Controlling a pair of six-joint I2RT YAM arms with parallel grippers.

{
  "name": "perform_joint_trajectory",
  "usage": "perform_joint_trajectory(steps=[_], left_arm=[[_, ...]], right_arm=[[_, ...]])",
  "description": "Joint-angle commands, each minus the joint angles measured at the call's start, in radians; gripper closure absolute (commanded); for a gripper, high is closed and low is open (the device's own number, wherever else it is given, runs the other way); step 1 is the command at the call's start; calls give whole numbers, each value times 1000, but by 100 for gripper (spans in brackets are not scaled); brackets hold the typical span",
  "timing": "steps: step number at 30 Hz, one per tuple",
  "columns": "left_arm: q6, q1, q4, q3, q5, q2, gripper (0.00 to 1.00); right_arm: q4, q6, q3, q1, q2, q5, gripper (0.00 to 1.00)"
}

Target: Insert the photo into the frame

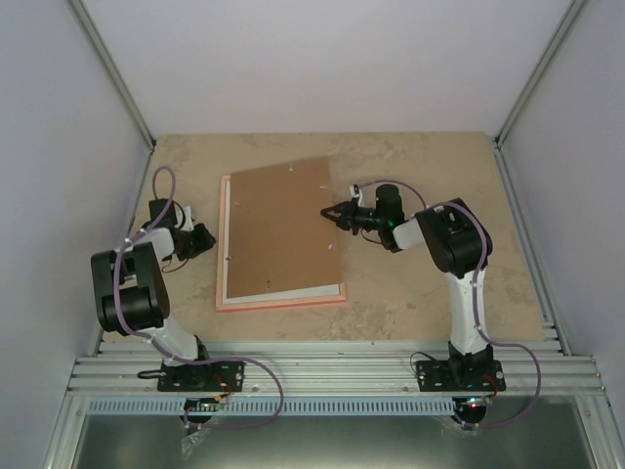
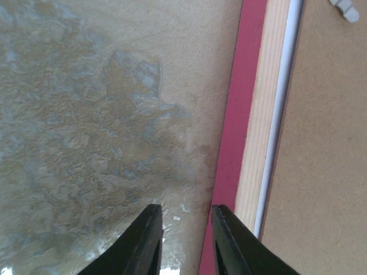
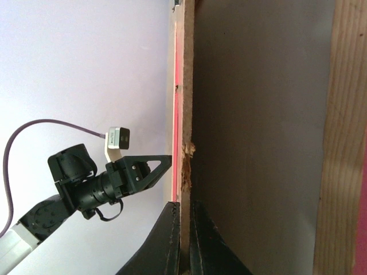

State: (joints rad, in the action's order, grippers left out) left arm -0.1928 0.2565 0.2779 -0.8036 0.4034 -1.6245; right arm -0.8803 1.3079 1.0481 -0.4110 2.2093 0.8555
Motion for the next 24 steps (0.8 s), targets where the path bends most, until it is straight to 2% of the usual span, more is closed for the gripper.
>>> perform_joint_trajectory(steps=[1,12,24], left_arm=[[8,-21,-22,-11,28,-28,75],[5,-71,-35,-11,26,-55,81],[29,-74,-29,-8,-2,-30,78]], right_arm=[[58,-80,28,-18,29,-27,99],[92,-81,41,-47,52,-44,99],[161,-139,26,-47,40,-61,99]])
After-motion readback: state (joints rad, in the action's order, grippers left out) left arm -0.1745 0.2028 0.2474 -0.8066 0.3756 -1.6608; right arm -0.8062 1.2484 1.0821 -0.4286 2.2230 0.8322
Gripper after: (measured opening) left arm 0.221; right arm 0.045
